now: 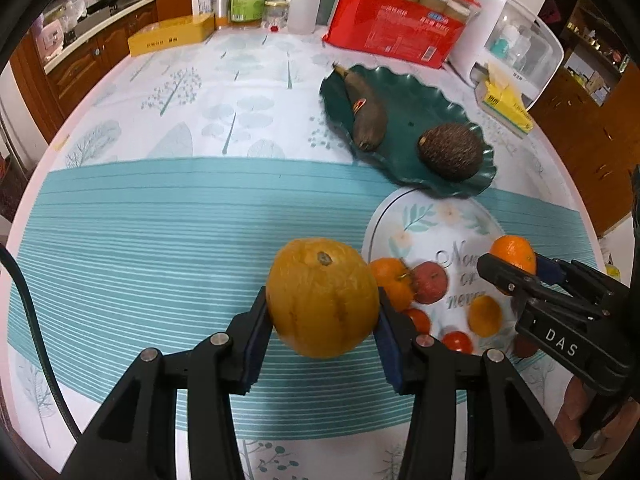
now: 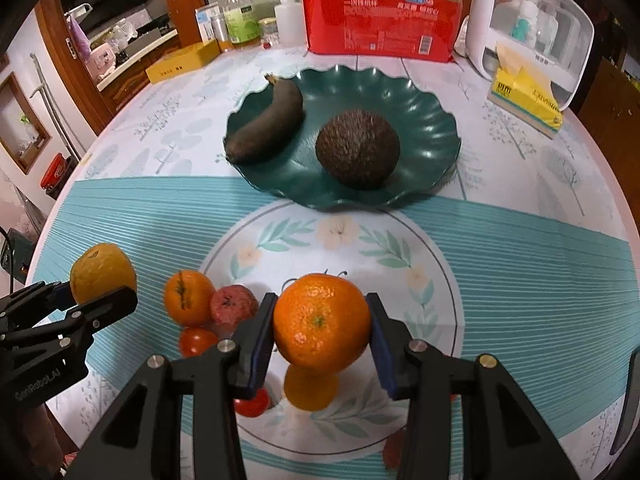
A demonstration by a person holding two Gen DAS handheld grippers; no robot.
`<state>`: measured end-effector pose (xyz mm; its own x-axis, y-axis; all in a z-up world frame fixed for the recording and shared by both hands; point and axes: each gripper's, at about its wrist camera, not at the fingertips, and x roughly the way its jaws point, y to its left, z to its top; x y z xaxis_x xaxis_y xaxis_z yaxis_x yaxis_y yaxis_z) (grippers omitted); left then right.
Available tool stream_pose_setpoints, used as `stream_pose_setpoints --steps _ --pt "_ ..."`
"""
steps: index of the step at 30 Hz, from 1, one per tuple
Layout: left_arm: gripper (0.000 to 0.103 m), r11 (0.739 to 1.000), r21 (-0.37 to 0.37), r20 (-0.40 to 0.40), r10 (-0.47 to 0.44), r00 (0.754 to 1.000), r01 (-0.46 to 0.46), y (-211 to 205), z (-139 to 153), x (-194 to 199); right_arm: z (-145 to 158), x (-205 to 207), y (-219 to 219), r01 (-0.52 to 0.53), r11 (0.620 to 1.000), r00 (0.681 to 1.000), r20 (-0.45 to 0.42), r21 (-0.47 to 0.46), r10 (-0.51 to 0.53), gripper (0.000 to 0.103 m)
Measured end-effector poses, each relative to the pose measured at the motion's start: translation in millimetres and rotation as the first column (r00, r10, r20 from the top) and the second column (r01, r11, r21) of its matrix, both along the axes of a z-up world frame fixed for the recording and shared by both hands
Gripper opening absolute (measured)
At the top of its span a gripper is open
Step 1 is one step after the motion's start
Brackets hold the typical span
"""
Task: Organize fruits
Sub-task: 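Grasp the yellow orange with the left tool while the right tool grasps a tangerine, then place orange and tangerine on the green plate and open both tools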
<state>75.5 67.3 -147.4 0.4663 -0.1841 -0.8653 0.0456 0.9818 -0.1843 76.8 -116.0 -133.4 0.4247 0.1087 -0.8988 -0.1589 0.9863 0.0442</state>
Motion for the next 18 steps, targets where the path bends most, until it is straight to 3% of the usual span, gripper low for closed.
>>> stream_pose_setpoints --steps 10,18 --pt "0.046 0.999 -0.004 0.073 -0.049 0.996 0.049 -21.1 52.5 -5.5 53.8 -12.9 -9.4 0.006 1.0 0.995 0.101 -0.011 -0.005 0.043" --pt "0.046 0.995 0.015 0.159 -0.105 0.982 0.103 -43.4 120.4 14.4 108.8 -5.6 -23.1 0.029 0.999 0.986 0.165 0.014 -0.03 0.043"
